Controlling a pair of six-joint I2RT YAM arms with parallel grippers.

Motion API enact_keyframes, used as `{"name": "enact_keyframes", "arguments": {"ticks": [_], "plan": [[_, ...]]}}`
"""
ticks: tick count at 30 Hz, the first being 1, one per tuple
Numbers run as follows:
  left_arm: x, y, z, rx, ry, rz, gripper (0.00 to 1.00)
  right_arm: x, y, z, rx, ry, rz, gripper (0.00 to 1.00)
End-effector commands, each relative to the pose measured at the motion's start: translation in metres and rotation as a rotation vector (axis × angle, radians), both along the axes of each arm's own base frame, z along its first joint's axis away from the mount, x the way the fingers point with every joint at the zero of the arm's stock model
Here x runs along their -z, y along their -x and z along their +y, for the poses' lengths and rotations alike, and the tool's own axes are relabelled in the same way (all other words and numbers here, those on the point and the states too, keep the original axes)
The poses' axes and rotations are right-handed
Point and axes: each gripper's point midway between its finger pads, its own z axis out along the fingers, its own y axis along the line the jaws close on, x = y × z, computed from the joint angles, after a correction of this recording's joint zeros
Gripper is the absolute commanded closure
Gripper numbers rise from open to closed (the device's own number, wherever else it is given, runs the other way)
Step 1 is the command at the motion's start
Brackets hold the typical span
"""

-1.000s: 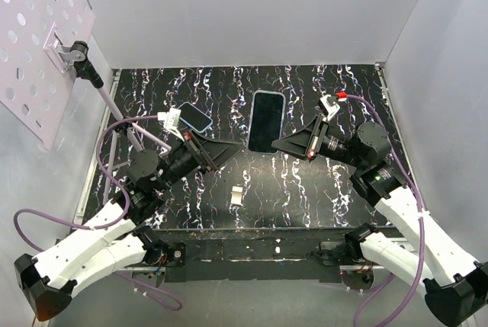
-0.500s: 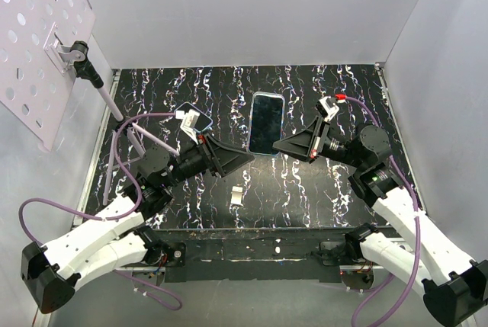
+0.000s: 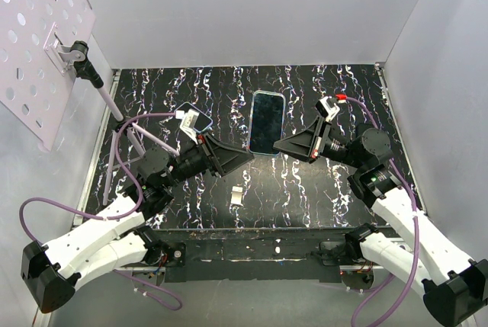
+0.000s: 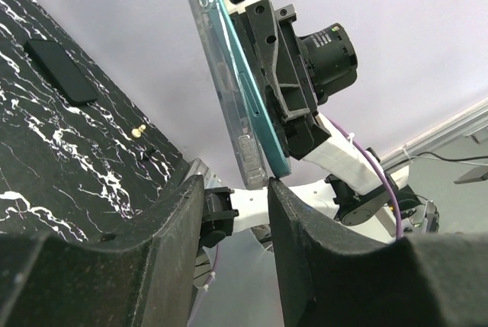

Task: Take the phone out of the phone case
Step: Remove the phone case from the phone.

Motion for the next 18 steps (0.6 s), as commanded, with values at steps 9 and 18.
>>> {"name": "enact_keyframes", "arguments": {"ticks": [9,18], "plan": [[-0.005,-0.036,-0.008,-0.122,-0.02,0.102,0.64,-0.011,0.013,-0.006,-0.01,-0.033,-0.113,0.99],[0.023,-0.064,0.005,-0.299,-0.151,0.21,1.0,0.002,0.007,-0.006,0.029,0.042,-0.101,0.99]]}}
